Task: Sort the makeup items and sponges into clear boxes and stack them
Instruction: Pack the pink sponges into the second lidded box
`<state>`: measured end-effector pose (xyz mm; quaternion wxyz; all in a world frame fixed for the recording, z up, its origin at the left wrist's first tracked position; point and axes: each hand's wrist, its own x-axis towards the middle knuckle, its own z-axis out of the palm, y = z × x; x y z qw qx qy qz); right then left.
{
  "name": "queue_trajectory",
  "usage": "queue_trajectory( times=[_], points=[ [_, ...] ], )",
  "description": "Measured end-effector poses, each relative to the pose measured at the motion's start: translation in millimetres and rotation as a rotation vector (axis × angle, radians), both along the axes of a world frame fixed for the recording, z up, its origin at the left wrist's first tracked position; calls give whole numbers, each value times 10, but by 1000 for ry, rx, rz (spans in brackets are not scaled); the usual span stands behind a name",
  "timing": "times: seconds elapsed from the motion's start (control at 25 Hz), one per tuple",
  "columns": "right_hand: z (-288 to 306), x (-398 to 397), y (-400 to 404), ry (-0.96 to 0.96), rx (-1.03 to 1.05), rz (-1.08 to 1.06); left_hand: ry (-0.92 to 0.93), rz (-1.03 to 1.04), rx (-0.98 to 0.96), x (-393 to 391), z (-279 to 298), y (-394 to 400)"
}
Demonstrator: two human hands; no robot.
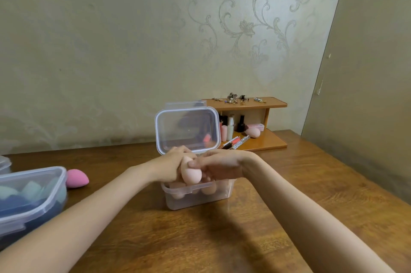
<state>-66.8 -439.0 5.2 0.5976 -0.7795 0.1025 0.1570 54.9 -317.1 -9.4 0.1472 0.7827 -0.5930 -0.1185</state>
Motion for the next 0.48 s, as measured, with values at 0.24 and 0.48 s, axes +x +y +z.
queue_trajectory(
  times=[0.24, 0.48],
  points=[
    [3, 95, 84, 88, -109, -72, -132, -27, 196, 182, 115, 164],
    [33, 186, 237, 142, -385, -106, -200, 97, 144, 190, 70, 30]
  ],
)
